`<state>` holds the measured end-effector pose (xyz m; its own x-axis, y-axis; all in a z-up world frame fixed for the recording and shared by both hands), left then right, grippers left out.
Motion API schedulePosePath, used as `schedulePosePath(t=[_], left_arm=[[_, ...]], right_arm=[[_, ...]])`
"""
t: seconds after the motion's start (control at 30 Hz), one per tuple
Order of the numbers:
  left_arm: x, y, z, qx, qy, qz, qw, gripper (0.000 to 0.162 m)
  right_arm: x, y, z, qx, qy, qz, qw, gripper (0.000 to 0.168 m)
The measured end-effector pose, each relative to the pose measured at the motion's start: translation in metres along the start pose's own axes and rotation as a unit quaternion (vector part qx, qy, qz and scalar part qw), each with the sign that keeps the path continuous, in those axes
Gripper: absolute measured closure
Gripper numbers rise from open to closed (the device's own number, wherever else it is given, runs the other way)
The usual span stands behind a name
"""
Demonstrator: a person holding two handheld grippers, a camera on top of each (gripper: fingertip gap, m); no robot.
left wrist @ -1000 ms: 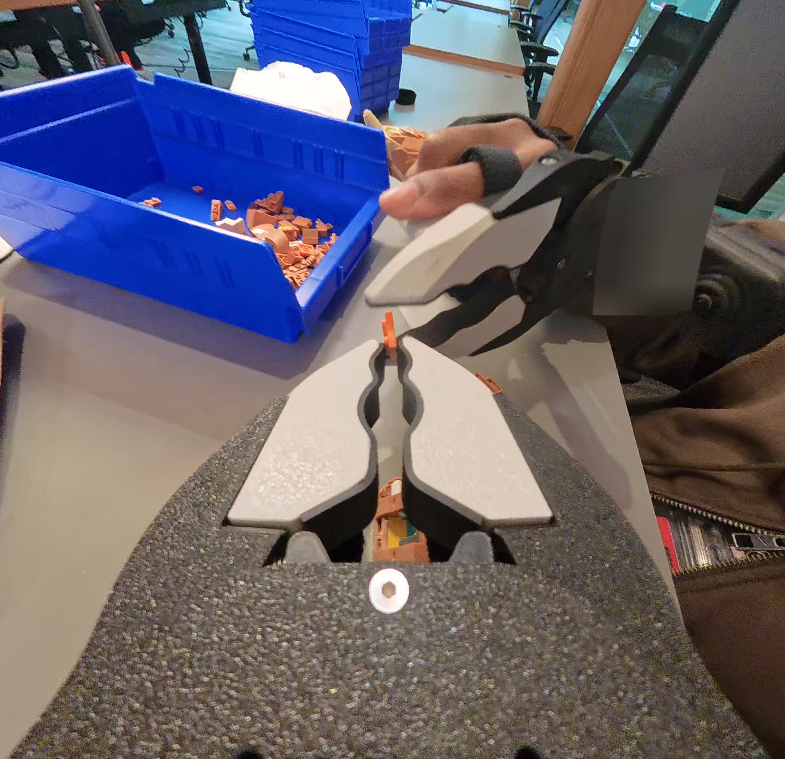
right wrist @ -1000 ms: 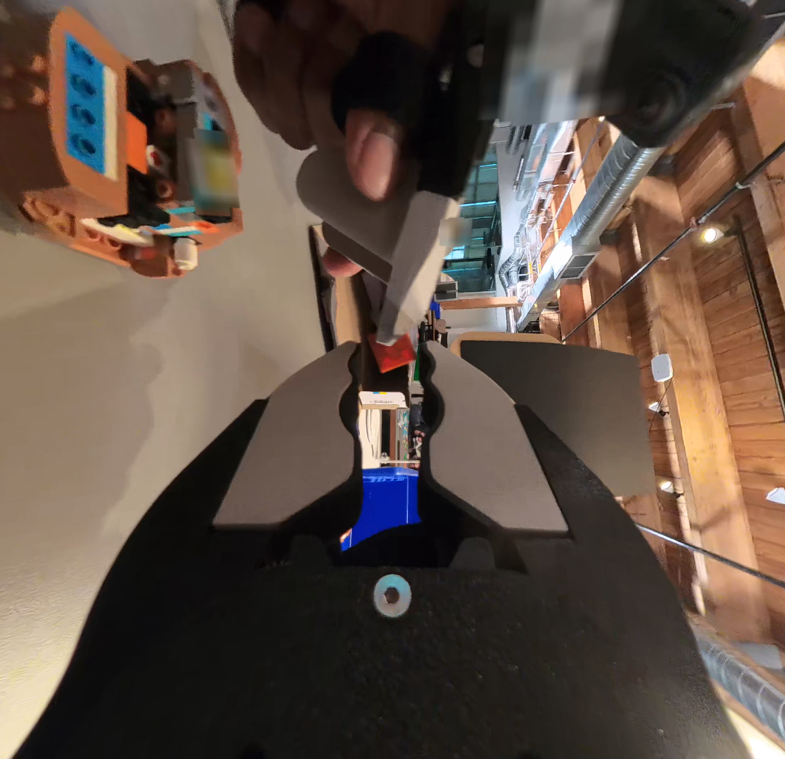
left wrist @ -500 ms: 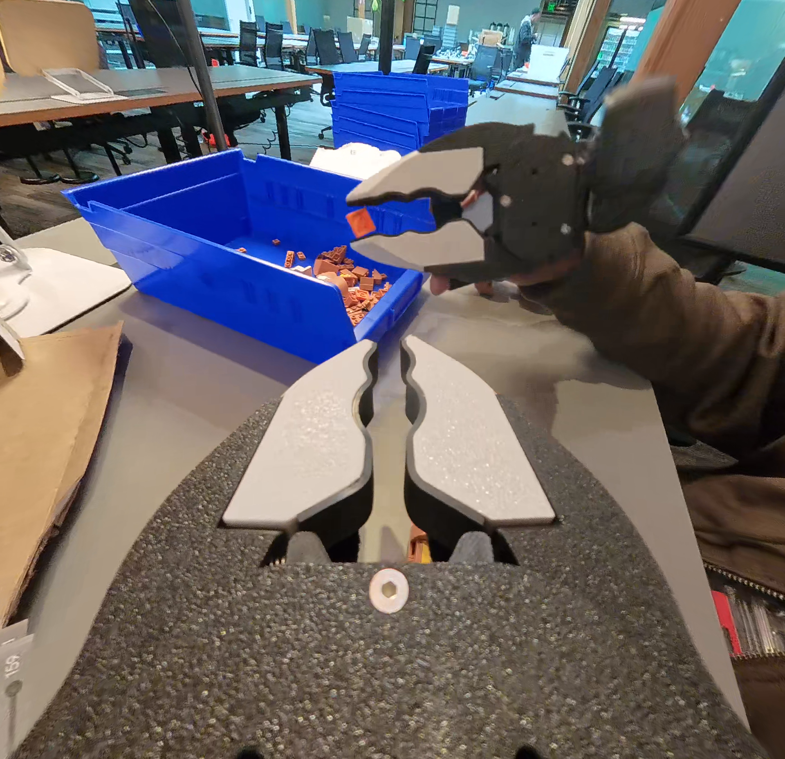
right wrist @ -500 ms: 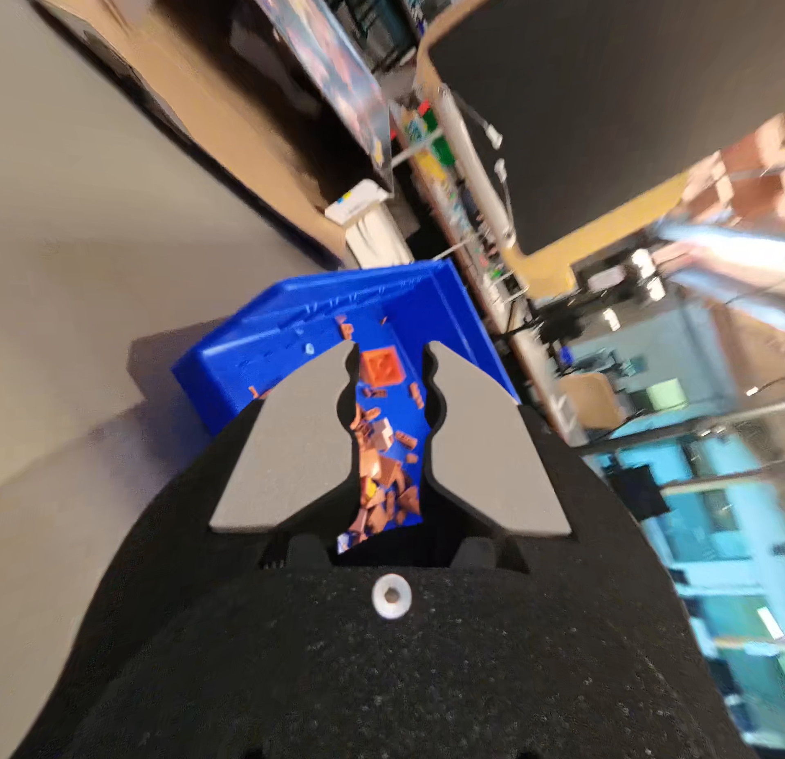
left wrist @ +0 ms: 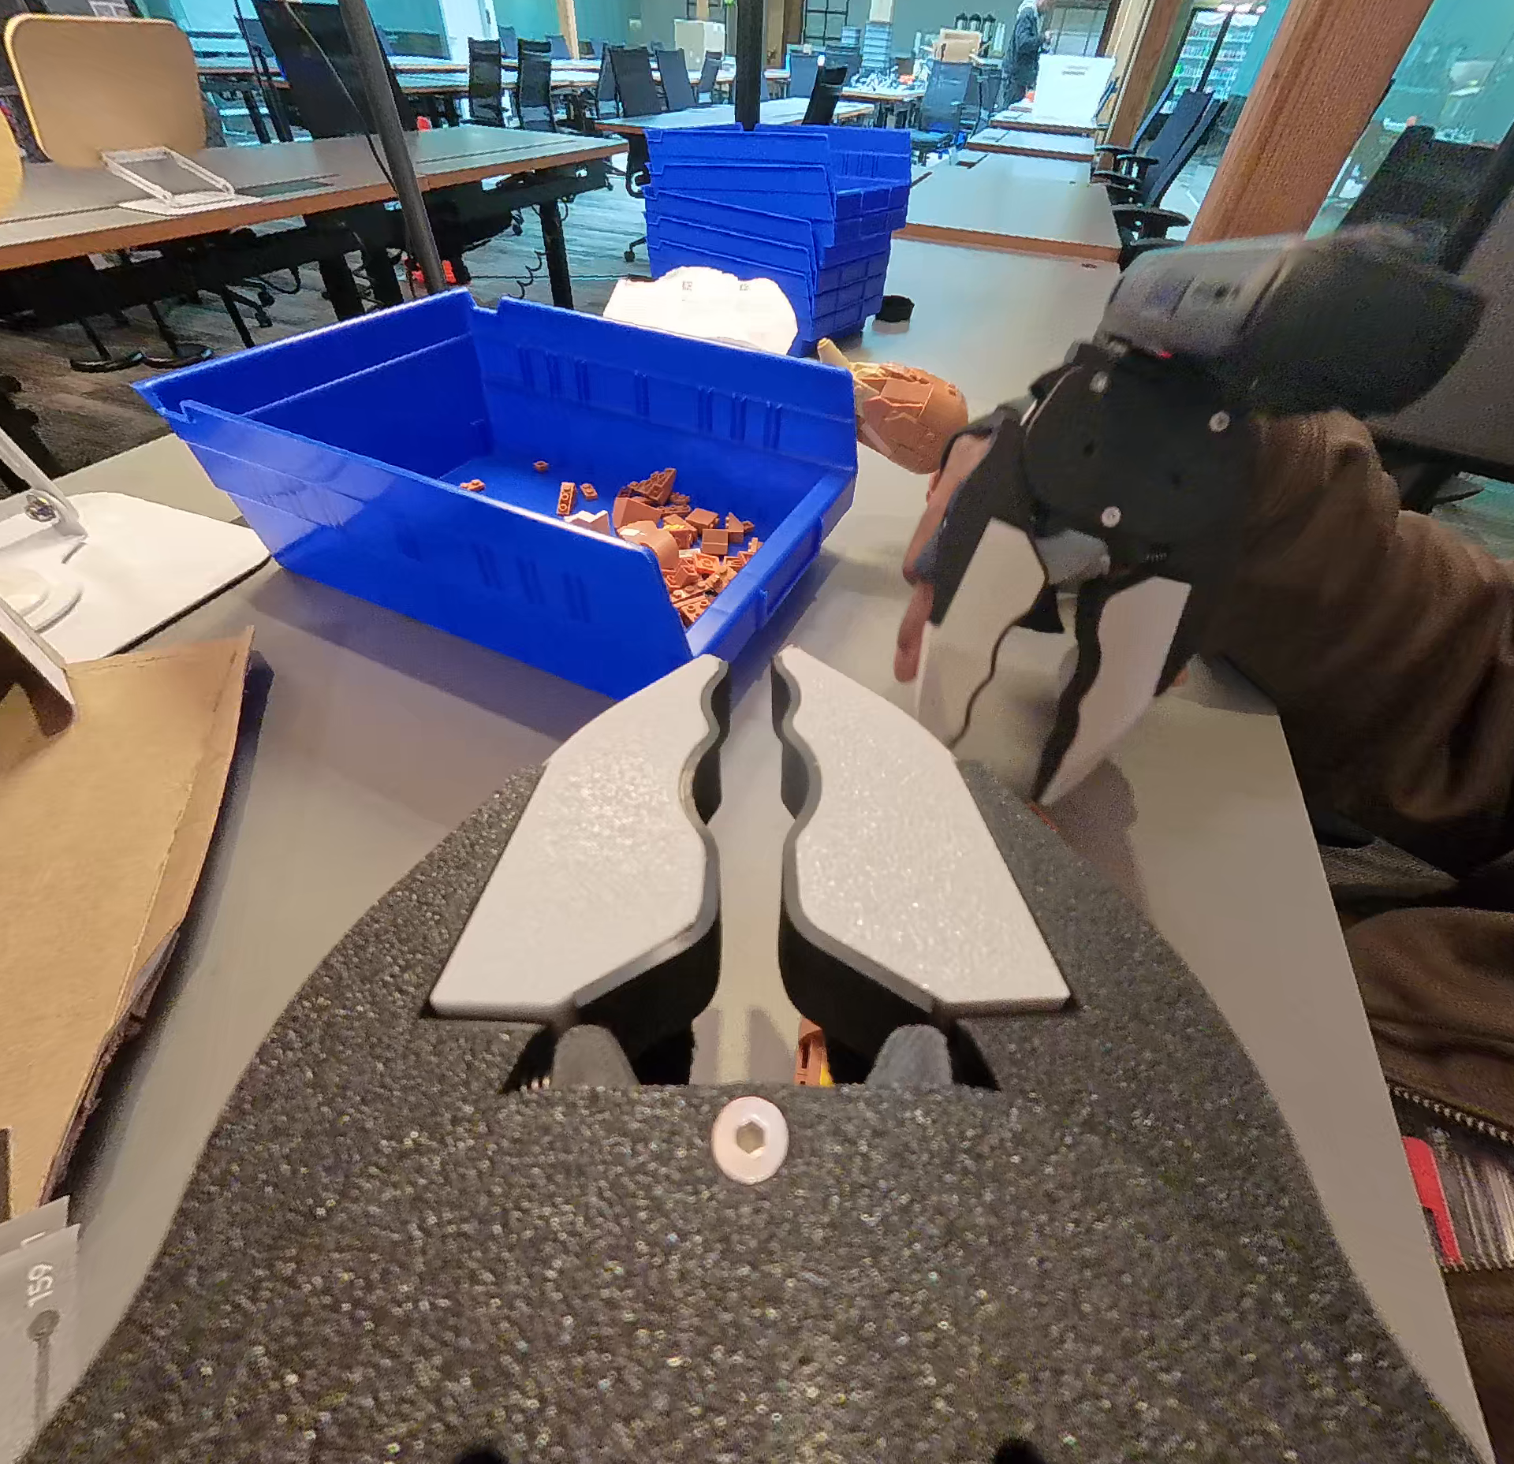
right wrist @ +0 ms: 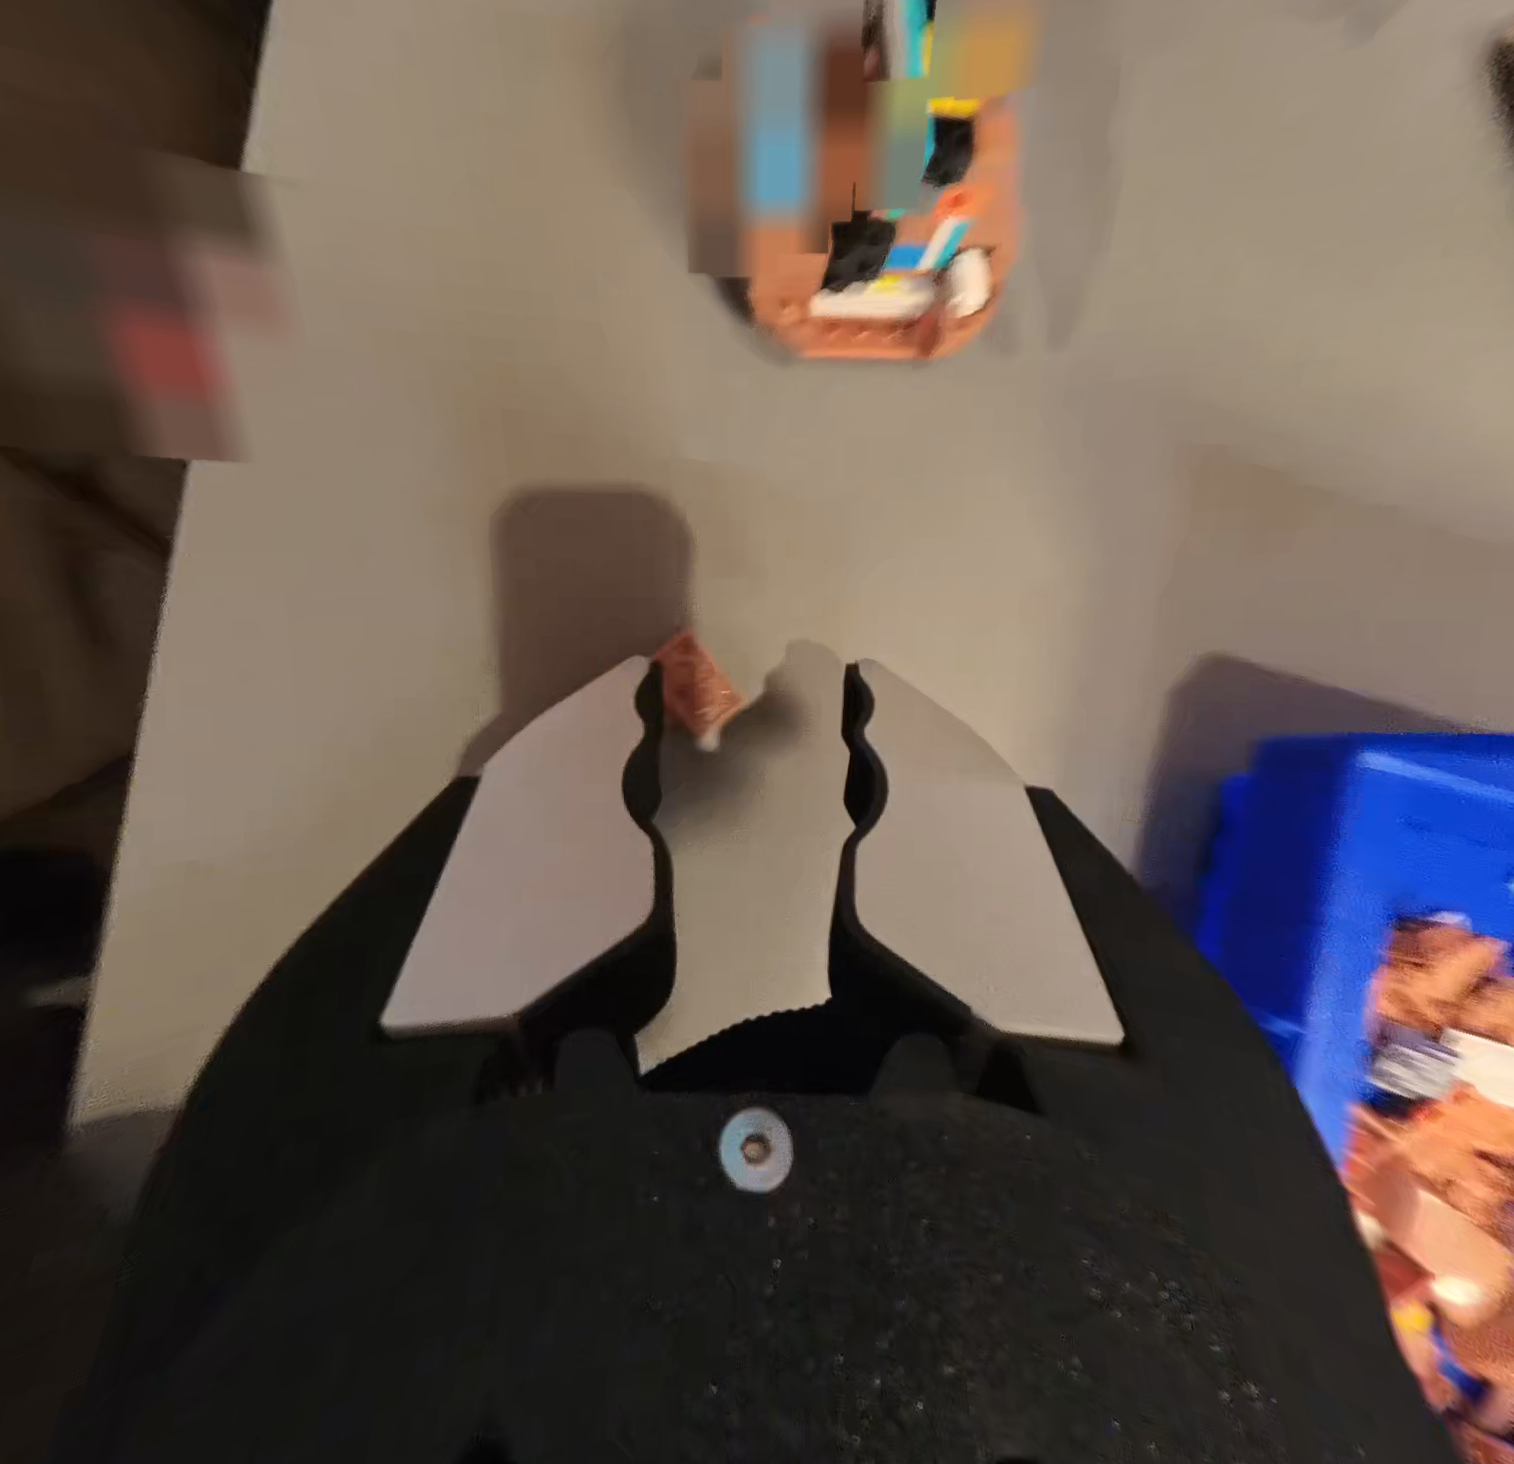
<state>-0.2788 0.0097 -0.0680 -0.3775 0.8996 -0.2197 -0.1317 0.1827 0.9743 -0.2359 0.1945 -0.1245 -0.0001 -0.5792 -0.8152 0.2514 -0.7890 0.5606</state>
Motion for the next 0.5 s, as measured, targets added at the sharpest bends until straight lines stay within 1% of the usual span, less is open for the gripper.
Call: schedulePosePath(t=[0.1, 0.17, 0.33, 0.4, 0.5], left_arm=[[0.0, 0.0, 0.001, 0.002, -0.003, 0.001, 1.0, 0.153], [0.0, 0.001, 0.002, 0.003, -0.004, 0.001, 1.0, 0.153], [0.001, 0.001, 0.003, 0.005, -0.007, 0.0, 1.0, 0.153], [0.001, 0.001, 0.003, 0.005, -0.007, -0.001, 1.0, 0.153], [0.002, 0.0, 0.003, 0.005, -0.008, 0.0, 1.0, 0.153]], right_arm=[[0.009, -0.008, -0.007, 0.015, 0.058, -0.026, 0.998, 0.125], [0.009, -0.013, -0.01, 0.012, 0.077, -0.03, 0.997, 0.126], [0.013, -0.015, -0.008, -0.005, 0.078, -0.022, 0.997, 0.131], [0.016, -0.012, -0.008, -0.01, 0.082, -0.016, 0.996, 0.139], [0.018, -0.01, -0.008, -0.013, 0.082, -0.014, 0.996, 0.14]])
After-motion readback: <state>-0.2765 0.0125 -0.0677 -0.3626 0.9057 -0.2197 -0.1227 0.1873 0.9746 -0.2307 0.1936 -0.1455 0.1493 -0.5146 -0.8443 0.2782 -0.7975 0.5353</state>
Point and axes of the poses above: each gripper's, where its closed fingertips meet, x out along the fingers, y out of its top, z = x × y across the jaws, the point moved 8 cm from there along -x, back along the fingers
